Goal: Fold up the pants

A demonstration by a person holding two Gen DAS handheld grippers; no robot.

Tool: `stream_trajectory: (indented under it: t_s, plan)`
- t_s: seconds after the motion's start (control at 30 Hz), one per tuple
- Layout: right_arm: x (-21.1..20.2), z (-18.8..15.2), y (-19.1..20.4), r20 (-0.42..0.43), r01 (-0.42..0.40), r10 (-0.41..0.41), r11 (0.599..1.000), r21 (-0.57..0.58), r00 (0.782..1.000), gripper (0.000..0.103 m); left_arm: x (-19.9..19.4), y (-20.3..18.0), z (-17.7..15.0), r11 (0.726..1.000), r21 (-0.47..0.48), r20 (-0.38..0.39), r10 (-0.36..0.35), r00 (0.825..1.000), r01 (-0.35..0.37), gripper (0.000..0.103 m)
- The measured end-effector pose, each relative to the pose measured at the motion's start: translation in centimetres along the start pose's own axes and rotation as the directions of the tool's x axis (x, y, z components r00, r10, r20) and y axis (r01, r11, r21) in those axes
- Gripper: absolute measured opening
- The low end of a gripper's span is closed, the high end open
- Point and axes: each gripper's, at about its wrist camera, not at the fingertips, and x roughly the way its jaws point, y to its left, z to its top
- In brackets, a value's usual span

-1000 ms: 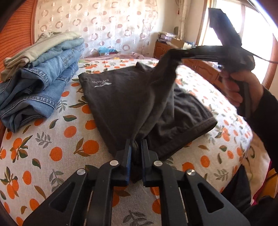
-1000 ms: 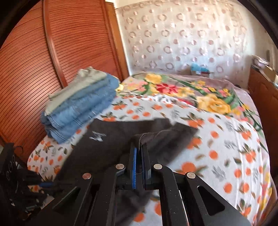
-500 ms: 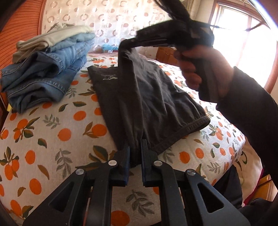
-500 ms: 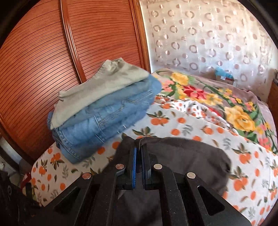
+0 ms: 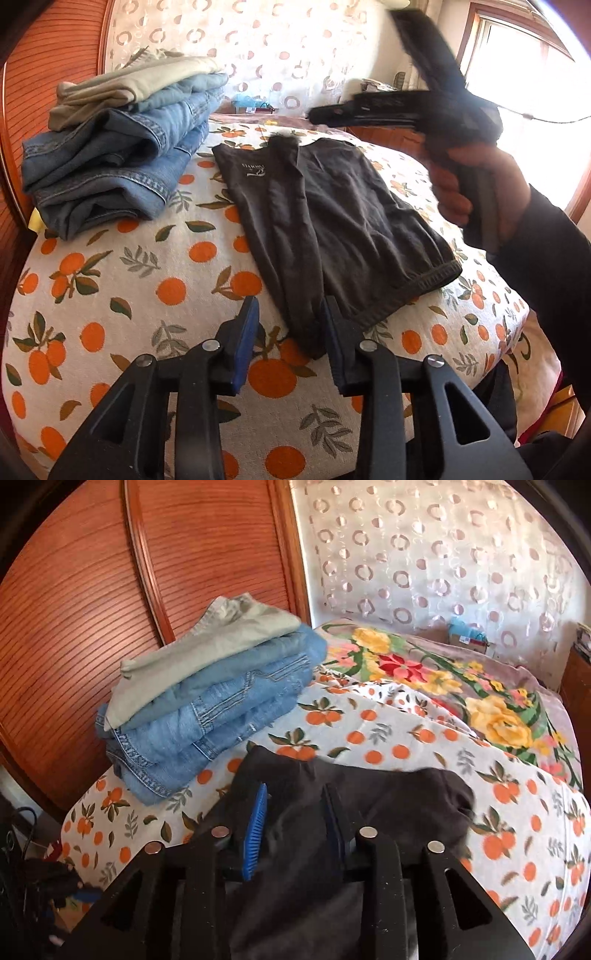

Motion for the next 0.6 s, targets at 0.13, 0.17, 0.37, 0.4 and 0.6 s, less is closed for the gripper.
stream_trajectory:
  t_s: [0.13, 0.17, 0.37, 0.4, 0.6]
  plan:
    - [-1.9, -1.7, -0.3, 0.014, 0.032, -0.032, 0.999, 0.020, 0.999, 0.039, -0.3, 0.0, 1.1, 1.000, 0.010, 0.014, 0.021, 1.000, -0.021, 0.036]
    - [-2.3, -2.3, -0.4, 0.011, 0.042, -0.043, 0.999, 0.026, 0.999, 0.039, -0.5, 0.1, 1.4, 1.000, 0.012, 0.020, 0.024, 1.000, -0.024, 0.036]
    - [-4.3, -7.2, -0.3, -0.024, 0.097, -0.095, 0.993, 0.066, 0.995, 0.039, -0.9, -0.1, 3.5, 0.998, 0.043, 0.051, 0.034, 0.998, -0.036, 0.041]
    - [-4.4, -7.9, -0.2, -0.032, 0.112, -0.110, 0.991, 0.074, 0.993, 0.039, -0.6, -0.2, 4.0, 0.998, 0.055, 0.052, 0.037, 0.998, -0.040, 0.043]
    - [-3.8, -9.9, -0.7, -0.083, 0.154, -0.147, 0.984, 0.094, 0.986, 0.039, 2.2, -0.6, 6.9, 0.995, 0.093, 0.028, 0.045, 0.999, -0.047, 0.048]
